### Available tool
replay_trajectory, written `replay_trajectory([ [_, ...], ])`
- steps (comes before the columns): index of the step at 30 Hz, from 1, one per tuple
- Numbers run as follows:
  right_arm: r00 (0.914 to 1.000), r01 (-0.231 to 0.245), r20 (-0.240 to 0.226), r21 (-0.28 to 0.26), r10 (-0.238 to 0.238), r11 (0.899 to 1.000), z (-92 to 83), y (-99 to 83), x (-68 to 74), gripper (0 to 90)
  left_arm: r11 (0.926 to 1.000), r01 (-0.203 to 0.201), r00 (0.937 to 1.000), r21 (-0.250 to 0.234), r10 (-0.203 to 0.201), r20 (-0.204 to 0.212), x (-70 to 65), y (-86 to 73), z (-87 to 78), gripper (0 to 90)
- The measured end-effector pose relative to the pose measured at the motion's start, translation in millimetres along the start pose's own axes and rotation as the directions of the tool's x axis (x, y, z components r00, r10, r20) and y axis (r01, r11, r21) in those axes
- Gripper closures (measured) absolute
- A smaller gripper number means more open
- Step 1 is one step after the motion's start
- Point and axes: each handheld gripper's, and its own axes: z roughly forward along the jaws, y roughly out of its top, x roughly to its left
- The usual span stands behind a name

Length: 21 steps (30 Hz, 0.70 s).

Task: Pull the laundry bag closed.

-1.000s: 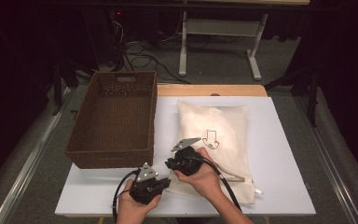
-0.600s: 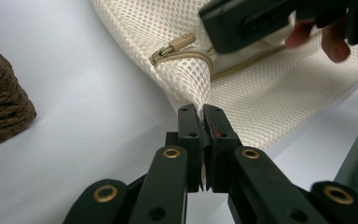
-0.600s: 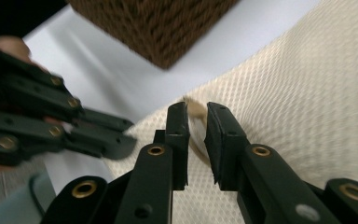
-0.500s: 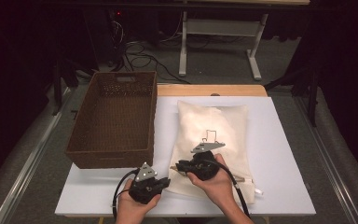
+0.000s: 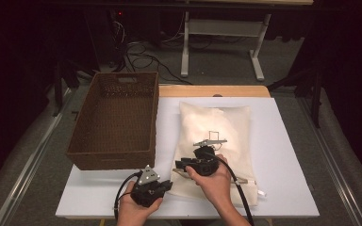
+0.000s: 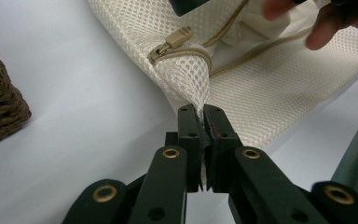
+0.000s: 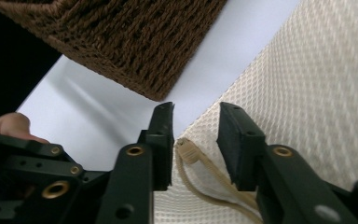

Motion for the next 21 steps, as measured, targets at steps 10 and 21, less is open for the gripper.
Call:
replay_trajectory([
  [10, 0.989, -0.143, -0.031, 0.057, 0.145, 0.988, 5.6, -12.1, -6.1, 74.5, 0.9992, -0.038, 0.9989, 0.01, 0.038, 0.026, -6.8, -2.4, 1.6, 86.7],
  [21, 0.96, -0.241, -0.111, 0.139, 0.257, 0.96, 5.0, -11.5, -11.3, 80.1, 0.9978, -0.062, 0.9962, 0.025, 0.06, 0.064, -9.8, -2.4, 1.3, 86.6],
])
